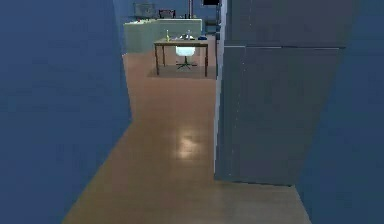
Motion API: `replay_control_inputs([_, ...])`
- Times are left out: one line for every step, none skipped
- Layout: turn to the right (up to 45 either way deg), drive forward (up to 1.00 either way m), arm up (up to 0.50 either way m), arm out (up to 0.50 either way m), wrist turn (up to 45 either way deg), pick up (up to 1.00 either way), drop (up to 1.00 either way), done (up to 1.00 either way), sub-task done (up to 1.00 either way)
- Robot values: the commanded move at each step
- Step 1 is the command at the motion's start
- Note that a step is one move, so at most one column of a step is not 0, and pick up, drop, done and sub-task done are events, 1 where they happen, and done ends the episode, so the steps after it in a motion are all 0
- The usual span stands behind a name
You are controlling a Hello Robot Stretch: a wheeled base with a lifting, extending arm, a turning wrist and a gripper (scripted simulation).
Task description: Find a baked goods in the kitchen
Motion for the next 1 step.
replay_control_inputs([-39.0, 0.0, 0.0, 0.0, 0.0, 0.0, 0.0, 0.0, 0.0])
